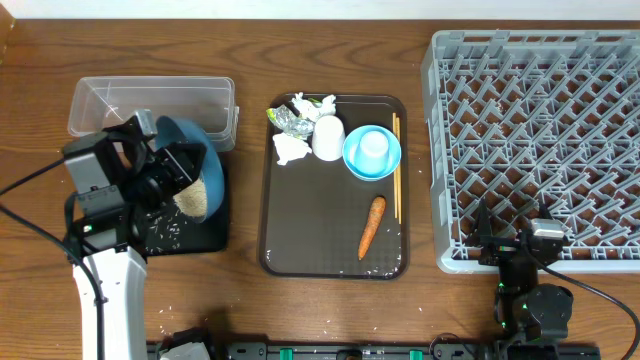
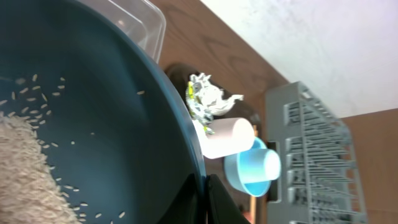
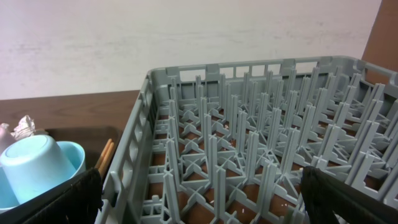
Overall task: Sort waste into correct bins and load items into the dishwasher rack
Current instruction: 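Lift the plate and carry it left over the black tray, then tilt the plate to pour the rice onto the black tray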
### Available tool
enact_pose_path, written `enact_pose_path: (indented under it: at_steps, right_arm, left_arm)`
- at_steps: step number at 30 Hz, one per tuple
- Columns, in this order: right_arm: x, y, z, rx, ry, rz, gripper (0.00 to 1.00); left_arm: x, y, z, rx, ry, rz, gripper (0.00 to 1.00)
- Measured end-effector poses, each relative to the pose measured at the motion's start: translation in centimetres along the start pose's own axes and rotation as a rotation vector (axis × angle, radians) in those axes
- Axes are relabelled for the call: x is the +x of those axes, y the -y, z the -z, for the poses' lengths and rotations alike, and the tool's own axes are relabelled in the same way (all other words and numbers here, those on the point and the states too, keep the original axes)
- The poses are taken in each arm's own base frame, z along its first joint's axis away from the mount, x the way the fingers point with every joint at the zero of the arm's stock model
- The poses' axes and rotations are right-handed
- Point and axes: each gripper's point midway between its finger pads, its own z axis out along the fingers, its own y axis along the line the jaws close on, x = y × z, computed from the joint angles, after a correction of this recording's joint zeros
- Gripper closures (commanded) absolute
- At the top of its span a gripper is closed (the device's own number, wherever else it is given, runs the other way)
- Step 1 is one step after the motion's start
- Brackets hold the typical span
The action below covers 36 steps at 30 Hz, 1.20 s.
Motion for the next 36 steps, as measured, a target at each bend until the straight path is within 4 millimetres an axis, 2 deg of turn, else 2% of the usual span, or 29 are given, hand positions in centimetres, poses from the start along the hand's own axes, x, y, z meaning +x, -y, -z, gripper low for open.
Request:
enact_pose_path:
  at_steps: [16, 24, 36]
  right_arm:
    - [0.0, 0.0, 0.0, 0.0, 0.0, 0.0, 0.01]
    - [0.0, 0.0, 0.0, 0.0, 0.0, 0.0, 0.01]
    - [0.0, 0.0, 0.0, 0.0, 0.0, 0.0, 0.01]
  left_arm:
    - [-1.7, -0.7, 2.6, 0.111, 0.035, 0.13, 0.94]
    - [-1.8, -0.1, 3.3, 0.178, 0.024, 0.161, 0.94]
    - [-2.3, -0.7, 3.9, 0.186, 0.04, 0.22, 0.94]
